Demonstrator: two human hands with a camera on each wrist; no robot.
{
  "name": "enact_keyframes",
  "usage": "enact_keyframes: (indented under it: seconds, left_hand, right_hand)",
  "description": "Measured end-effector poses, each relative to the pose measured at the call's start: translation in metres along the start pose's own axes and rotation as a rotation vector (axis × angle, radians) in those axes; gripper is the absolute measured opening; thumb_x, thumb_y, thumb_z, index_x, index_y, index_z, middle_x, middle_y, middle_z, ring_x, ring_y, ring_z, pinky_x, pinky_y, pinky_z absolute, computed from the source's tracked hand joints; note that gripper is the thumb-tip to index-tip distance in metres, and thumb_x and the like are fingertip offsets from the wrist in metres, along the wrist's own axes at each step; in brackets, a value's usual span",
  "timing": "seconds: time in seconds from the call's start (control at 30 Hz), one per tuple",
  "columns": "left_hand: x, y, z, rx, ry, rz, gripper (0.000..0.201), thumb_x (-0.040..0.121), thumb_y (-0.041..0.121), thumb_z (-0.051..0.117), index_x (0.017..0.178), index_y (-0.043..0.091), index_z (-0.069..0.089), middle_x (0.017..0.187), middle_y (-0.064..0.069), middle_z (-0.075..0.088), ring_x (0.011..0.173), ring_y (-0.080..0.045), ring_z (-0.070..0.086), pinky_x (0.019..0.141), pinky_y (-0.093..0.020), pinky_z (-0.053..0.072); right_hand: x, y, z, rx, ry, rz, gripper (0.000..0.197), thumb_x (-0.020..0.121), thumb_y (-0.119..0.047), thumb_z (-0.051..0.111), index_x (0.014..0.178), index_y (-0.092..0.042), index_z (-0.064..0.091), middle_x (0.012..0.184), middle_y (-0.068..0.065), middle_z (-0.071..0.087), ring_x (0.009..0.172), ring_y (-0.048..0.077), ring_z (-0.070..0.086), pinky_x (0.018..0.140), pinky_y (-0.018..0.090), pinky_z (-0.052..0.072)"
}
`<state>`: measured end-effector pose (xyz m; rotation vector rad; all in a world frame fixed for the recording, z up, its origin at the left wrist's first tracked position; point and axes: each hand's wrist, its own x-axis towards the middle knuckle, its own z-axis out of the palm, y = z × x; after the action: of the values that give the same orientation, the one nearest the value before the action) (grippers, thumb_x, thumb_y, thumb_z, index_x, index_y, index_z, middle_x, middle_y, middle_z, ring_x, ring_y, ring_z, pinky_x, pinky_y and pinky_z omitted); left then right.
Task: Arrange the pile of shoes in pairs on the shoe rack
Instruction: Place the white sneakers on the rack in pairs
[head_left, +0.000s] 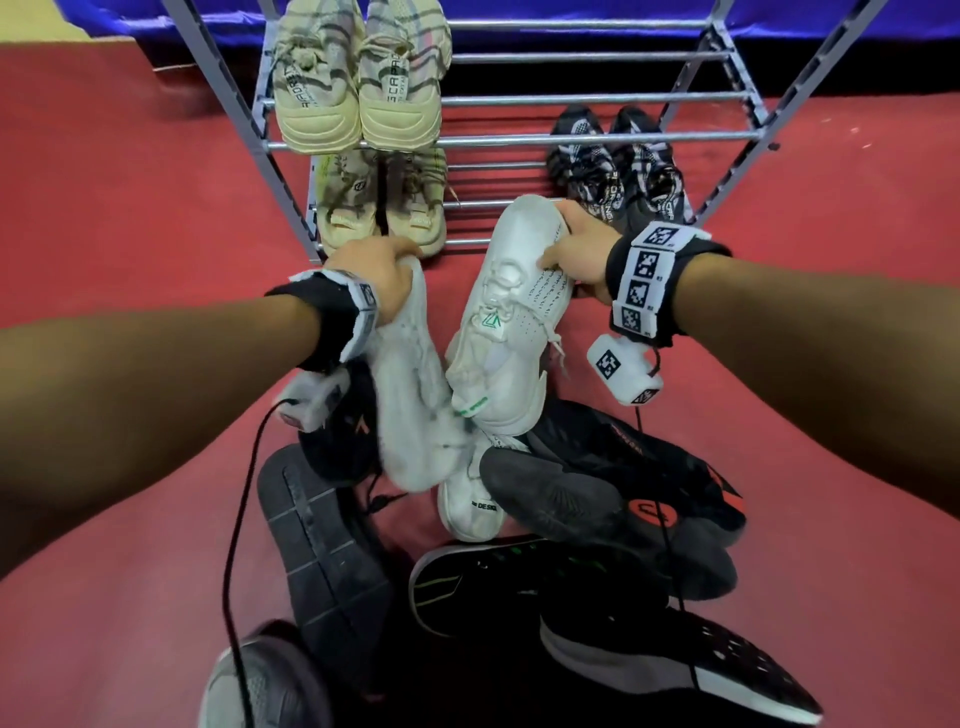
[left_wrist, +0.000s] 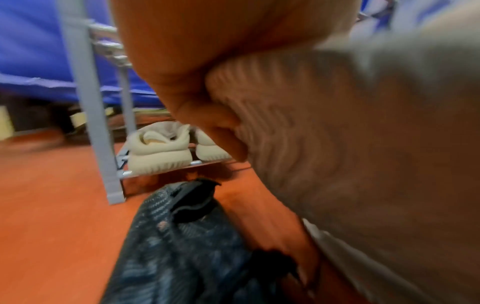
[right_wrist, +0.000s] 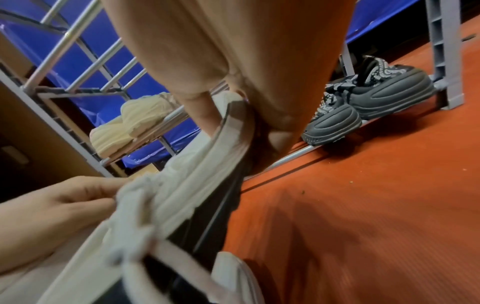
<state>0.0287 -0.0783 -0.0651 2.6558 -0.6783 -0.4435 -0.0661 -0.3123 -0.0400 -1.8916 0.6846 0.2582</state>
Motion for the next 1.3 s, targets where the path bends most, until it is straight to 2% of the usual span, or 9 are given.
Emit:
enact_keyframes:
  seconds: [0.13,0.27,0.47,0.57,0.67,0.8,0.9,1.13,1.3]
  left_hand:
    - [-0.004,-0.007,0.020,0.133,-0.240,0.070,0.044,0.092,0.025,0.041,0.130,0.038,0.060,0.135,-0.005,0.062,0.122,-0.029,0.057,0.105,-0.035,0.044]
    - [-0.011,-0.008,0.043,0.178,-0.312,-0.014,0.047,0.094,0.027,0.044,0.138,0.038,0.055,0.140,-0.010,0.052,0.130,-0.032,0.048,0.110,-0.038,0.037]
    - [-0.015,0.011,0.058,0.352,-0.242,0.068,0.058,0.090,0.046,0.049,0.146,0.033,0.043,0.139,-0.007,0.053,0.130,-0.034,0.043,0.105,-0.045,0.037]
    - [-0.013,0.017,0.065,0.355,-0.259,-0.012,0.063,0.089,0.050,0.050,0.148,0.029,0.038,0.137,-0.010,0.054,0.129,-0.035,0.043,0.101,-0.046,0.038]
    - [-0.007,0.017,0.064,0.372,-0.327,-0.008,0.045,0.093,0.051,0.047,0.129,0.028,0.060,0.124,-0.012,0.058,0.120,-0.036,0.046,0.097,-0.041,0.037]
    - [-0.004,0.016,0.065,0.222,-0.285,-0.055,0.039,0.095,0.049,0.050,0.100,0.021,0.076,0.101,-0.006,0.070,0.103,-0.032,0.061,0.086,-0.032,0.047]
    - [0.000,0.017,0.069,0.166,-0.302,-0.118,0.032,0.092,0.041,0.055,0.098,0.018,0.077,0.098,-0.004,0.075,0.093,-0.028,0.067,0.086,-0.034,0.056]
    - [0.006,0.014,0.070,0.032,-0.369,-0.169,0.028,0.087,0.046,0.065,0.094,0.023,0.078,0.095,0.000,0.076,0.087,-0.022,0.069,0.082,-0.034,0.056]
    - [0.008,0.011,0.072,-0.214,-0.307,-0.244,0.024,0.075,0.036,0.084,0.072,0.023,0.064,0.073,0.008,0.064,0.068,-0.011,0.058,0.068,-0.023,0.048]
  right_hand:
    - [0.004,-0.003,-0.010,-0.036,0.084,-0.083,0.069,0.087,0.004,0.051,0.148,-0.027,0.042,0.130,0.005,0.055,0.119,0.026,0.053,0.101,0.044,0.050]
    - [0.005,-0.004,-0.015,-0.031,0.068,-0.067,0.072,0.088,0.004,0.050,0.149,-0.035,0.042,0.132,0.002,0.052,0.118,0.026,0.052,0.098,0.042,0.052]
    - [0.012,0.006,-0.013,-0.045,0.081,-0.051,0.076,0.085,0.000,0.053,0.151,-0.035,0.038,0.143,0.005,0.051,0.127,0.029,0.052,0.102,0.048,0.050]
    - [0.013,0.009,-0.017,-0.003,0.114,-0.026,0.073,0.088,0.004,0.044,0.151,-0.034,0.040,0.143,0.002,0.051,0.124,0.025,0.052,0.096,0.038,0.051]
    - [0.016,0.007,-0.029,0.016,0.207,-0.038,0.076,0.088,0.001,0.041,0.152,-0.039,0.035,0.154,0.001,0.043,0.118,0.019,0.053,0.087,0.029,0.051]
    - [0.022,0.006,-0.048,-0.041,0.134,0.022,0.079,0.076,-0.011,0.053,0.146,-0.046,0.043,0.137,0.008,0.058,0.099,0.026,0.062,0.092,0.041,0.054]
    - [0.011,0.015,-0.036,-0.332,-0.063,0.116,0.049,0.087,-0.011,0.058,0.135,-0.021,0.058,0.119,0.013,0.061,0.102,0.029,0.059,0.097,0.043,0.052]
    - [0.011,0.042,-0.006,-0.517,-0.113,0.163,0.060,0.093,-0.017,0.055,0.151,-0.023,0.042,0.144,0.008,0.053,0.125,0.027,0.055,0.099,0.030,0.045]
    - [0.006,0.038,0.008,-0.676,-0.204,0.107,0.046,0.091,-0.024,0.060,0.136,-0.013,0.059,0.115,0.007,0.067,0.105,0.027,0.062,0.092,0.031,0.050]
